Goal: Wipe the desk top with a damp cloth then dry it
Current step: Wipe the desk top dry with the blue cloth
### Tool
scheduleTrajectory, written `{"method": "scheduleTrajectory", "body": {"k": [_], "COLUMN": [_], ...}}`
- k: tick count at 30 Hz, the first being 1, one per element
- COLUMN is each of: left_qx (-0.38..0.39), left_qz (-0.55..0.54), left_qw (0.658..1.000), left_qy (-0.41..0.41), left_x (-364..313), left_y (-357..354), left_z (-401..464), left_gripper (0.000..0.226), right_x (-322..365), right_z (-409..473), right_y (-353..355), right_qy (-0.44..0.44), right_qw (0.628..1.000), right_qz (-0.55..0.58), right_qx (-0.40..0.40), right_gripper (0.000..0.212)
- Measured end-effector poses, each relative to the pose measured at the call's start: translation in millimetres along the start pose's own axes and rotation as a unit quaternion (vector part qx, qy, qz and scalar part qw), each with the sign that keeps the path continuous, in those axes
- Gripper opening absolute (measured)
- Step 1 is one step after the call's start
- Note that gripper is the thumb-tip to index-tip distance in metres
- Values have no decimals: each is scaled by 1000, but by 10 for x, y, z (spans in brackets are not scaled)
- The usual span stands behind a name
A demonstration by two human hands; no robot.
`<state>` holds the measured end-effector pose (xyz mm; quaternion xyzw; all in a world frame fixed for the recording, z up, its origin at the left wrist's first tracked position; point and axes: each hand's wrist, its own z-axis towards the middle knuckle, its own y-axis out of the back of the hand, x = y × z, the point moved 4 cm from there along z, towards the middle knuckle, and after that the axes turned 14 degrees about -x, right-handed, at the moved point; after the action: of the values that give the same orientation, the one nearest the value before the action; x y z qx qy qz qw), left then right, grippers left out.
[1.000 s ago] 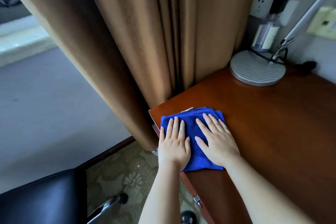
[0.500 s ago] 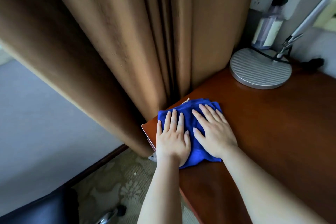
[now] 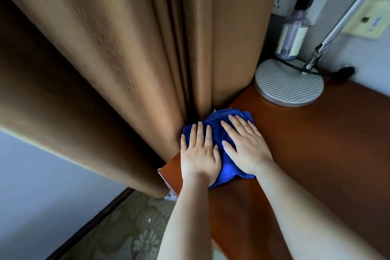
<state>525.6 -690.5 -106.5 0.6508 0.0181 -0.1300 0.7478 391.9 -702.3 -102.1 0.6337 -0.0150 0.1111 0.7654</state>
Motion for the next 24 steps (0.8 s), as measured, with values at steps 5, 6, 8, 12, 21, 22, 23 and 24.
{"method": "scheduleTrajectory", "body": {"k": [5, 6, 8, 12, 21, 22, 23, 24], "left_qx": [14, 17, 25, 41, 62, 63, 64, 64], "left_qz": [-5, -1, 5, 13, -4, -2, 2, 6], "left_qw": [999, 998, 996, 993, 978, 976, 975, 974], "left_qy": [-50, -63, -83, -107, -198, -206, -213, -217], "left_x": [-27, -51, -107, -273, -867, -913, -947, -963], "left_y": [37, 46, 61, 85, 116, 120, 120, 117], "left_z": [-123, -177, -317, -655, -1616, -1663, -1687, -1693], "left_gripper": [86, 86, 86, 87, 86, 86, 86, 86], "right_x": [-25, -35, -47, -65, -229, -249, -264, -275], "right_z": [-314, -417, -623, -1071, -2447, -2527, -2580, -2604], "right_y": [86, 108, 148, 235, 494, 513, 524, 523], "right_qy": [-29, -35, -51, -71, -170, -179, -185, -187], "right_qw": [999, 999, 998, 997, 985, 983, 982, 981], "right_qz": [-21, -23, -22, -23, -31, -36, -36, -35], "right_qx": [-2, -1, -1, 1, -26, -31, -27, -26], "right_gripper": [85, 85, 85, 86, 67, 65, 64, 65]}}
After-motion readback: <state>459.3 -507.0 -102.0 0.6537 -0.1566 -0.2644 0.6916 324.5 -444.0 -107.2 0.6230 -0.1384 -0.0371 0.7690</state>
